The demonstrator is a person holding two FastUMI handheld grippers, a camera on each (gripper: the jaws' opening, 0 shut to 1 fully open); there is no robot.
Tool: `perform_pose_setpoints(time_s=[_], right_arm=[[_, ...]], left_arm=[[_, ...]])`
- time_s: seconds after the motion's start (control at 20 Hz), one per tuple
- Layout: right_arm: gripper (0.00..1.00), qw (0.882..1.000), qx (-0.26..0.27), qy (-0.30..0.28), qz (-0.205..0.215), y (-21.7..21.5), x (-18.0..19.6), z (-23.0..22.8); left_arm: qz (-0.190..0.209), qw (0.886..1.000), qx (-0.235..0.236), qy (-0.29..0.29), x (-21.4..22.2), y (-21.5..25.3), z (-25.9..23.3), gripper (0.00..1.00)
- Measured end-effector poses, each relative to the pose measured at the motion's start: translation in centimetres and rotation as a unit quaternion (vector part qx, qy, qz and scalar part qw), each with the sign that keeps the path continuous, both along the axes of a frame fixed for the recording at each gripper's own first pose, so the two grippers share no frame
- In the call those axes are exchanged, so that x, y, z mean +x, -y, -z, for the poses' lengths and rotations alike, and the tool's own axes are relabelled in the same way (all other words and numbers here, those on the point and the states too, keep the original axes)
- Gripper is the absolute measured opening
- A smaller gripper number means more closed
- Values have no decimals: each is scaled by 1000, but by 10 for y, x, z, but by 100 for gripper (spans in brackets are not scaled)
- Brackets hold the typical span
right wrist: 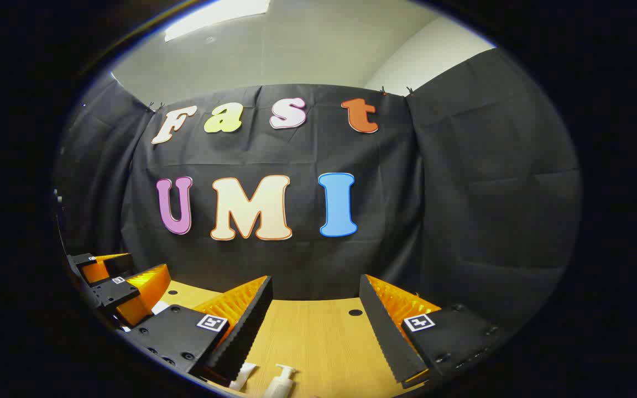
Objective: First open the suitcase, pack the skin care products into it, and then close the suitcase.
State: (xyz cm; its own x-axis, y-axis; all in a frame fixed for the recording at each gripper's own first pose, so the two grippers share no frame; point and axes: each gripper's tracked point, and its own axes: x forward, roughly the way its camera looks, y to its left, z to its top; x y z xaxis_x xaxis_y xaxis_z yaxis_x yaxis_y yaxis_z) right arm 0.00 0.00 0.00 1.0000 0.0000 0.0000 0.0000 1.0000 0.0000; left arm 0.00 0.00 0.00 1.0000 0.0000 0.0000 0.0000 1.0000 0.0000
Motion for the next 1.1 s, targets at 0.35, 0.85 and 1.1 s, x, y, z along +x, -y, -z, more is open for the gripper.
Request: perform_pose_setpoints(time_s=[0.35, 0.85, 1.1], right_arm=[[99, 1000, -5, -8, -19, -2, 4, 8], [99, 999, -9, -43, -29, 8, -1, 35], [99, 998, -20, -60, -24, 21, -11, 43]], left_arm=[[-8, 1000, 4, -7, 0, 6, 7, 96], [-3, 993, 37, -116, -7, 10, 89, 95], [-1, 975, 57, -213, -2, 1, 160, 96]])
